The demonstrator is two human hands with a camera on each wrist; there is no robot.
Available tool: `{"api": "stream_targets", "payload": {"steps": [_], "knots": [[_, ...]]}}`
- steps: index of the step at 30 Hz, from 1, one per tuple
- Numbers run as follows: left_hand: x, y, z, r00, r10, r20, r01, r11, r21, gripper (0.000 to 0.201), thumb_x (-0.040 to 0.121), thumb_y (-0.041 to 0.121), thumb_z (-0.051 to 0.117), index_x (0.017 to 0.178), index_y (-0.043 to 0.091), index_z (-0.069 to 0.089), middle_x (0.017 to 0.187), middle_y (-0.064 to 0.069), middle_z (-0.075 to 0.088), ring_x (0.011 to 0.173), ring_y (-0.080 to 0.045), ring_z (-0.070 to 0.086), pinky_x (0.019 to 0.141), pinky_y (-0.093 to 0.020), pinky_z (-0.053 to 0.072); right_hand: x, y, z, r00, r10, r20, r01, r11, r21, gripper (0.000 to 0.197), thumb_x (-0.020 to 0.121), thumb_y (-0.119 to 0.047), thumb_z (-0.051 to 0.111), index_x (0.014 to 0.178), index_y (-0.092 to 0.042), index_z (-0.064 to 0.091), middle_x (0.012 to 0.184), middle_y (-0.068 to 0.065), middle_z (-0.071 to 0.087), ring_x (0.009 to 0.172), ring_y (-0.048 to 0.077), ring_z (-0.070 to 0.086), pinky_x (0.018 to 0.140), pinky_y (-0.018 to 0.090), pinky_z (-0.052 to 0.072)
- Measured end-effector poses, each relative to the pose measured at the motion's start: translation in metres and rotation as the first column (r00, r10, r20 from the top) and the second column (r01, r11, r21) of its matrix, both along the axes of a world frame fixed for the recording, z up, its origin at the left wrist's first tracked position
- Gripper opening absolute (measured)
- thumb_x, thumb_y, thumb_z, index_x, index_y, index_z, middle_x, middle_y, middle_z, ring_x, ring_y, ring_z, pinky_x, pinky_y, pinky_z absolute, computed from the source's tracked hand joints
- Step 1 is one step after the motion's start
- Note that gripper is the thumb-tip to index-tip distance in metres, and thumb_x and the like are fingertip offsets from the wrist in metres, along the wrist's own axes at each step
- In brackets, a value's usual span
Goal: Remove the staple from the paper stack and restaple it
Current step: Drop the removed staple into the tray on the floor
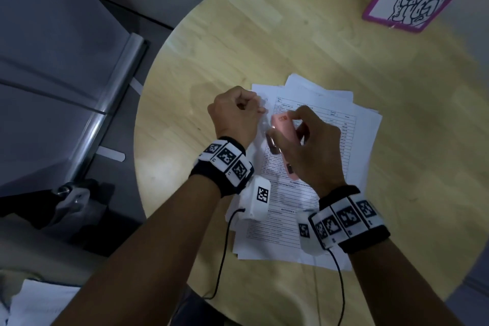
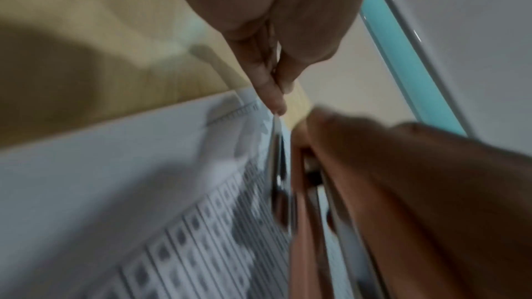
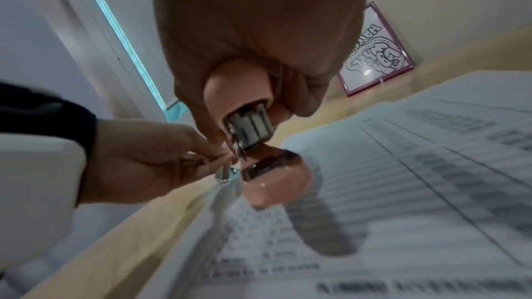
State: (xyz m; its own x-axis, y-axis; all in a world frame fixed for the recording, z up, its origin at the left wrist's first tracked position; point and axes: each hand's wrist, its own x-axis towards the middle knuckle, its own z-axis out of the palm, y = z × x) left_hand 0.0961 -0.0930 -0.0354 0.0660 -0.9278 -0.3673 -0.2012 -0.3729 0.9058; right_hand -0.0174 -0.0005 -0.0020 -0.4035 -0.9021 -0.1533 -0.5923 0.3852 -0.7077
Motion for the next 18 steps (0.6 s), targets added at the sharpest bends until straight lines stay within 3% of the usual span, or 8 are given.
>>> {"api": "stream_targets", "payload": {"steps": [2, 4, 7, 9, 11, 14, 16, 18], "knots": [[0.009, -0.006, 0.001, 0.999, -0.017, -0.038, 0.018, 0.999, 0.029, 0.009, 0.084, -0.005, 0.07, 0.077, 0.001, 0.07, 0.073, -0.016, 0.073, 0.06, -0.022, 0.074, 0.065, -0.035, 0.063, -0.003, 0.009, -0.006, 0.999, -0.044, 0.015, 0.044, 0.999, 0.008, 0.023, 0.087, -0.043, 0.076, 0.096, -0.025, 0.064, 0.048, -0.022, 0.057, 0.048, -0.002, 0.061, 0.048, 0.01, 0.041], [0.02, -0.006, 0.002, 0.997, -0.029, -0.074, 0.031, 0.999, 0.037, 0.006, 0.085, -0.004, 0.069, 0.08, -0.001, 0.072, 0.073, -0.017, 0.073, 0.059, -0.022, 0.073, 0.063, -0.032, 0.062, -0.007, 0.012, -0.011, 0.998, -0.05, -0.049, 0.051, 0.998, 0.02, 0.029, 0.088, -0.047, 0.073, 0.1, -0.022, 0.065, 0.055, -0.019, 0.06, 0.052, 0.0, 0.062, 0.053, 0.019, 0.045], [0.04, -0.006, -0.001, 0.996, -0.047, -0.076, 0.05, 0.998, 0.032, 0.008, 0.086, -0.003, 0.068, 0.081, -0.002, 0.074, 0.07, -0.015, 0.072, 0.056, -0.019, 0.07, 0.061, -0.027, 0.059, -0.009, 0.015, -0.016, 0.986, -0.044, -0.158, 0.065, 0.99, 0.128, 0.037, 0.089, -0.051, 0.071, 0.108, -0.02, 0.065, 0.072, -0.011, 0.067, 0.066, 0.013, 0.068, 0.06, 0.025, 0.045], [0.056, -0.007, 0.0, 0.996, -0.041, -0.078, 0.043, 0.999, 0.022, 0.009, 0.086, -0.003, 0.067, 0.082, -0.002, 0.075, 0.067, -0.012, 0.071, 0.055, -0.018, 0.069, 0.06, -0.026, 0.059, -0.009, 0.017, -0.018, 0.971, -0.03, -0.236, 0.08, 0.975, 0.206, 0.047, 0.086, -0.06, 0.068, 0.108, -0.019, 0.066, 0.091, 0.002, 0.074, 0.085, 0.025, 0.069, 0.07, 0.03, 0.047], [0.074, -0.008, 0.001, 0.996, -0.023, -0.085, 0.025, 0.999, 0.02, 0.01, 0.087, -0.003, 0.067, 0.085, -0.001, 0.076, 0.067, -0.01, 0.071, 0.056, -0.017, 0.069, 0.061, -0.025, 0.059, -0.012, 0.02, -0.024, 0.938, 0.048, -0.345, 0.049, 0.962, 0.268, 0.063, 0.076, -0.066, 0.073, 0.11, -0.013, 0.066, 0.108, 0.016, 0.068, 0.103, 0.035, 0.062, 0.081, 0.039, 0.048], [0.104, -0.012, 0.003, 0.994, 0.03, -0.102, -0.028, 0.999, 0.027, 0.01, 0.088, -0.001, 0.067, 0.088, 0.002, 0.076, 0.07, -0.013, 0.072, 0.06, -0.018, 0.07, 0.065, -0.028, 0.061, -0.015, 0.027, -0.032, 0.918, 0.112, -0.38, 0.011, 0.952, 0.307, 0.088, 0.062, -0.063, 0.084, 0.122, -0.004, 0.058, 0.127, 0.026, 0.056, 0.125, 0.042, 0.049, 0.099, 0.051, 0.045], [0.128, -0.017, 0.004, 0.989, 0.085, -0.119, -0.08, 0.996, 0.041, 0.011, 0.088, 0.001, 0.068, 0.088, 0.007, 0.077, 0.069, -0.01, 0.072, 0.062, -0.018, 0.068, 0.071, -0.033, 0.062, -0.01, 0.028, -0.028, 0.93, 0.146, -0.338, -0.029, 0.944, 0.33, 0.097, 0.059, -0.055, 0.091, 0.128, -0.002, 0.049, 0.132, 0.026, 0.05, 0.13, 0.043, 0.044, 0.096, 0.056, 0.048], [0.151, -0.022, 0.003, 0.978, 0.155, -0.139, -0.147, 0.987, 0.066, 0.011, 0.087, -0.001, 0.068, 0.088, 0.006, 0.076, 0.069, -0.008, 0.072, 0.06, -0.012, 0.067, 0.07, -0.028, 0.061, -0.008, 0.025, -0.022, 0.941, 0.137, -0.31, -0.009, 0.925, 0.38, 0.104, 0.052, -0.047, 0.097, 0.131, -0.004, 0.046, 0.135, 0.024, 0.046, 0.13, 0.044, 0.044, 0.093, 0.058, 0.049]]}}
